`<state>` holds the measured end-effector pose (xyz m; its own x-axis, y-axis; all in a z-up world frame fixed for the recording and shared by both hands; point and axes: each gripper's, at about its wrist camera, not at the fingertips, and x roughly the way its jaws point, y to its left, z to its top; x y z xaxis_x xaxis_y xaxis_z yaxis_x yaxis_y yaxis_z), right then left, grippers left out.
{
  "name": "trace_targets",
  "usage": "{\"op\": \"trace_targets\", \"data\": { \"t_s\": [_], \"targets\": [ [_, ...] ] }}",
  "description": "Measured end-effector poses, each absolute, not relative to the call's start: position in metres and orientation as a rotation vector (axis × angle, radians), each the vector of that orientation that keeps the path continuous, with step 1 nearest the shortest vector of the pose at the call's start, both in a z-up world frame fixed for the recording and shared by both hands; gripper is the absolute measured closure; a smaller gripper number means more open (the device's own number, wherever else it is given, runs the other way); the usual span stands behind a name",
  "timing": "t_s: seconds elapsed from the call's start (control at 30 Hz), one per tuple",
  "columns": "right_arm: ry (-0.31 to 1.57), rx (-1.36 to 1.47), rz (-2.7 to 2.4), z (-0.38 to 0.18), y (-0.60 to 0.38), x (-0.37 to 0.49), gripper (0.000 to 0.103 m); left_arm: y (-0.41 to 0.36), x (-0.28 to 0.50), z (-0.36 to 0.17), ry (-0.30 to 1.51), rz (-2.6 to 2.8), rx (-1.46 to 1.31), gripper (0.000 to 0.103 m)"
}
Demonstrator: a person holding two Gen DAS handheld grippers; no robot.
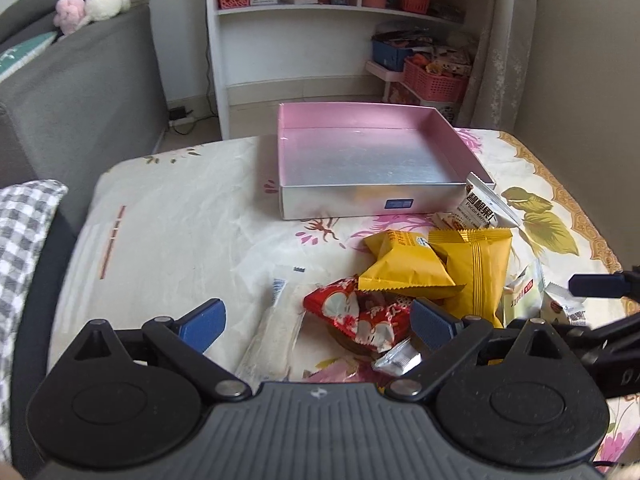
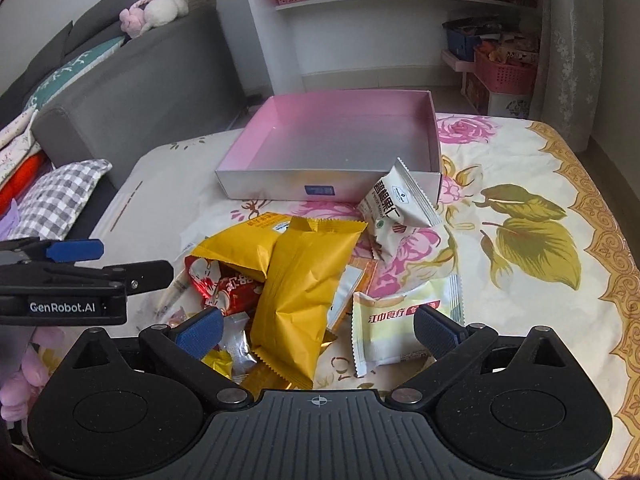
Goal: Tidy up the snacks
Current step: 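Grasp the tall yellow bag with the right tool while the left grasps a yellow biscuit pack, then lift the yellow bag with the right tool while the left lifts its yellow pack toward the pink box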
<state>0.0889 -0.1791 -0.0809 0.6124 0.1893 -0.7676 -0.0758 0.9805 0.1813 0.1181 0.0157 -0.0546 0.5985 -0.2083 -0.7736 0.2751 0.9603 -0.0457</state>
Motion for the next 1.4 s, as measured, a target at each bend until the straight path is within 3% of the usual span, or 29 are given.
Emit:
{"op": "trace_targets", "data": {
  "t_s": [0.4, 0.63, 0.67, 0.7, 0.97, 1.4],
  "targets": [
    [0.922, 0.112, 0.159, -0.102, -0.162, 0.115, 0.018, -0.004, 0.146, -0.066, 0.887, -0.402, 0.039, 0.014],
    [0.941, 0.13, 0.174, -0.112, -0.164, 0.122, 0.041, -0.01, 0.159, -0.073, 0.885, -0.427, 0.023, 0.016],
    [0.941, 0.139, 0.185, -0.112, -0.165, 0.122, 0.055, -0.01, 0.161, -0.074, 0.889, -0.431, 0.02, 0.017],
    [0.942, 0.154, 0.204, -0.111, -0.166, 0.123, 0.057, -0.011, 0.163, -0.075, 0.896, -0.432, 0.016, 0.017],
    [0.979, 0.227, 0.207, -0.105, -0.18, 0.121, 0.066, -0.014, 0.172, -0.082, 0.937, -0.439, -0.025, 0.021],
    [0.976, 0.3, 0.151, -0.092, -0.212, 0.114, 0.067, -0.036, 0.18, -0.095, 0.976, -0.462, 0.042, 0.033]
  ]
}}
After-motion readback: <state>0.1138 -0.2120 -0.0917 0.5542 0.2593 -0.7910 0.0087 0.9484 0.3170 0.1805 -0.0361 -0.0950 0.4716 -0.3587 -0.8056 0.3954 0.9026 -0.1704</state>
